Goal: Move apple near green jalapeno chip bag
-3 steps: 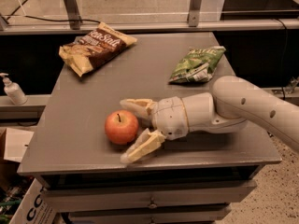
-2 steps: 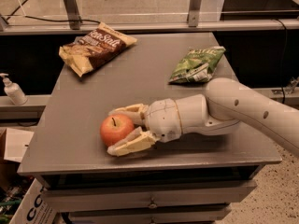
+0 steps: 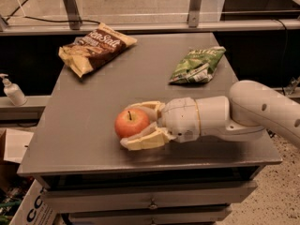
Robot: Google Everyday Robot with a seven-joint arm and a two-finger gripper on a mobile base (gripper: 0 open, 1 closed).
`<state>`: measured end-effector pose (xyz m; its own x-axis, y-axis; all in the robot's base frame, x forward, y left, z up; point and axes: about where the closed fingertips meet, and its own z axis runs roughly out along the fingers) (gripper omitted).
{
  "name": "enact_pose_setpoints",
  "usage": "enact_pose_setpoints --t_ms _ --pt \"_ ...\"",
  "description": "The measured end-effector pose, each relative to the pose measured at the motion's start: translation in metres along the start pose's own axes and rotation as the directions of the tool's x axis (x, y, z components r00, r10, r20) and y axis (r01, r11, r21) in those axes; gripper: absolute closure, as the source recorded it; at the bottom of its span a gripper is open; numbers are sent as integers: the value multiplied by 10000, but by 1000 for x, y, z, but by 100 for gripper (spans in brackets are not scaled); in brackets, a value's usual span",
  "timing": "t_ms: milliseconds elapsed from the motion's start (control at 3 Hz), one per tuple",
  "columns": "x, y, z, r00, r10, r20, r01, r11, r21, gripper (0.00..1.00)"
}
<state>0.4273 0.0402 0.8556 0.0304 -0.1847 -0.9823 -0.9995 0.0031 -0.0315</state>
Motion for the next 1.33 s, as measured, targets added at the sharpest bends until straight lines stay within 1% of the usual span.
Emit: enact_pose_setpoints --t_ms 333,667,1000,1333 --pt "-4 1 -57 9997 203 143 -220 9913 1294 100" --pt "5 10 -137 9983 417 418 -525 9513 3038 100" --pt "5 10 -137 9983 415 417 -522 9513 3038 100" --pt "-4 -7 -151 9996 -49 279 -52 9369 3494 100"
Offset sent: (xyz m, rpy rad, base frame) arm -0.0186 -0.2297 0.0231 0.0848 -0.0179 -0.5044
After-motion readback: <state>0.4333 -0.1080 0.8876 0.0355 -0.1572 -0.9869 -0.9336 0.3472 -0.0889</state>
